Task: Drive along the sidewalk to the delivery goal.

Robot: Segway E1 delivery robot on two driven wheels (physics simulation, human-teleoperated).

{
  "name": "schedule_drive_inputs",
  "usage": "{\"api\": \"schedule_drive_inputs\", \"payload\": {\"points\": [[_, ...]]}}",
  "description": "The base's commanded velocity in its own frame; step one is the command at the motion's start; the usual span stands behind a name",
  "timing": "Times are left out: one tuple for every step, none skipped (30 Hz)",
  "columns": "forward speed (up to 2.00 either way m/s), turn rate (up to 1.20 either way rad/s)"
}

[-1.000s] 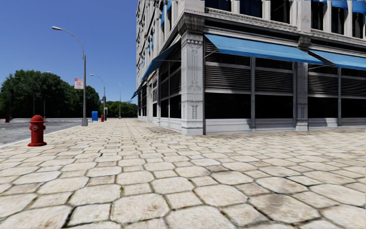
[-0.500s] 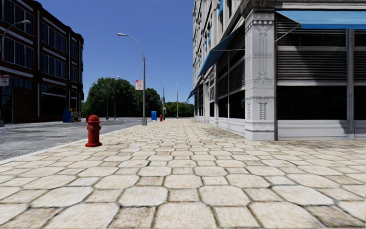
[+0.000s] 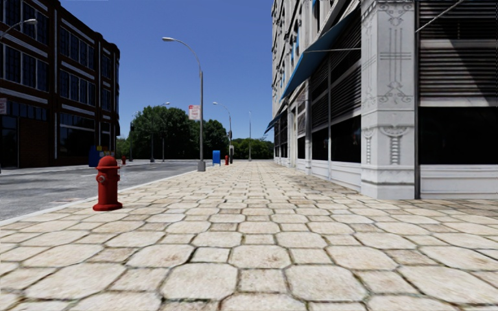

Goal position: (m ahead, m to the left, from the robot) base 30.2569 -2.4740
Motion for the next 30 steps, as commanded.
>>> {"api": "schedule_drive_inputs", "payload": {"points": [[2.00,0.00],[2.00,0.00],[2.00,0.00],[2.00,0.00],[2.00,0.00],[2.00,0.00],[2.00,0.00],[2.00,0.00],[2.00,0.00],[2.00,0.00],[2.00,0.00],[2.00,0.00],[2.00,0.00],[2.00,0.00],[2.00,0.00],[2.00,0.00],[2.00,0.00],[2.00,0.00],[2.00,0.00],[2.00,0.00],[2.00,0.00],[2.00,0.00],[2.00,0.00],[2.00,0.00],[2.00,0.00],[2.00,0.00],[2.00,0.00],[2.00,0.00],[2.00,0.00],[2.00,0.00]]}}
